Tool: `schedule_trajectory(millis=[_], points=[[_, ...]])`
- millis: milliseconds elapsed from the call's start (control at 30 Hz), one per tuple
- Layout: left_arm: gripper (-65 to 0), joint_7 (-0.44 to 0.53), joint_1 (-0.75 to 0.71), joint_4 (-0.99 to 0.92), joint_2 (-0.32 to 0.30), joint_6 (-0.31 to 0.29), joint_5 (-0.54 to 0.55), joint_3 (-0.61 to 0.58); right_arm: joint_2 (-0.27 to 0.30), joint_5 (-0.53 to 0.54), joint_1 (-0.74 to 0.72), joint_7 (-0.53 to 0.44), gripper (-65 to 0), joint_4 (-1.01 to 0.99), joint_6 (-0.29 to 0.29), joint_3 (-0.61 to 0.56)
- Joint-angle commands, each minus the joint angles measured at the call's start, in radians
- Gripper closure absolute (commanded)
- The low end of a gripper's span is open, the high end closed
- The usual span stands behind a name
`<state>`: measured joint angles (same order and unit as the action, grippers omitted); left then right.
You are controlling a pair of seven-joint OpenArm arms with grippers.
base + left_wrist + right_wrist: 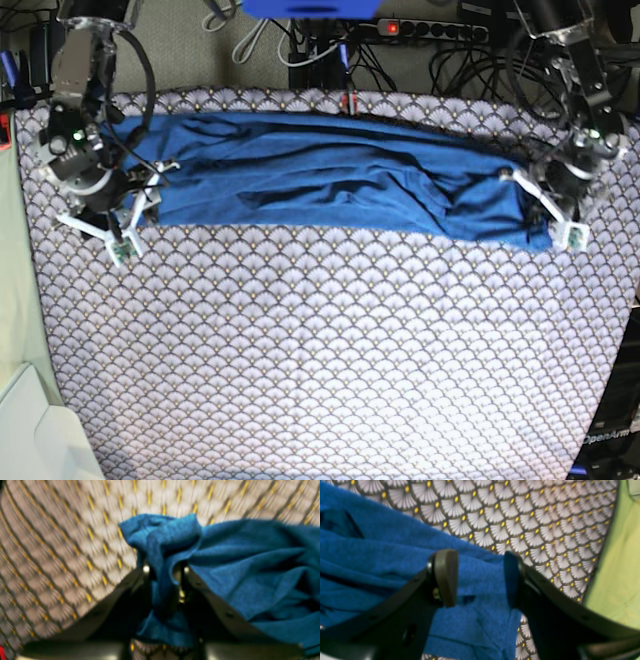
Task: Fold the T-shirt properly
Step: 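Grasp the strip end with the left gripper and tuck it inward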
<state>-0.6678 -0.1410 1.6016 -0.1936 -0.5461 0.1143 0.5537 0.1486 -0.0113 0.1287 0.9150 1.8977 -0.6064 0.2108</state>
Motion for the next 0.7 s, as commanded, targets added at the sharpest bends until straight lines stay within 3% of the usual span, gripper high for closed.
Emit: schedule_trajectory(millis=[0,100,567,667], points=[[-0.9,-0.02,0.01,0.032,-0.013,0.005,0.002,0.006,0.009,0.006,-0.011,-0.021,-30.2,0.013,0.0,0.003],[-0.9,-0.062,0.014,0.039,-0.013,0.005,0.002,0.006,0.009,0.006,-0.011,-0.021,-30.2,0.013,0.0,0.003],[-1.5,-0.069,0.013,-0.027,-0.016,0.005,0.0,0.006,0.007,0.006,-0.008,-0.021,-30.2,0.015,0.0,0.003],[-7.3,-0.069,0.013,-0.057,-0.022,0.005,0.0,0.006,0.007,0.006,-0.007,-0.021,-30.2,0.015,0.0,0.003]])
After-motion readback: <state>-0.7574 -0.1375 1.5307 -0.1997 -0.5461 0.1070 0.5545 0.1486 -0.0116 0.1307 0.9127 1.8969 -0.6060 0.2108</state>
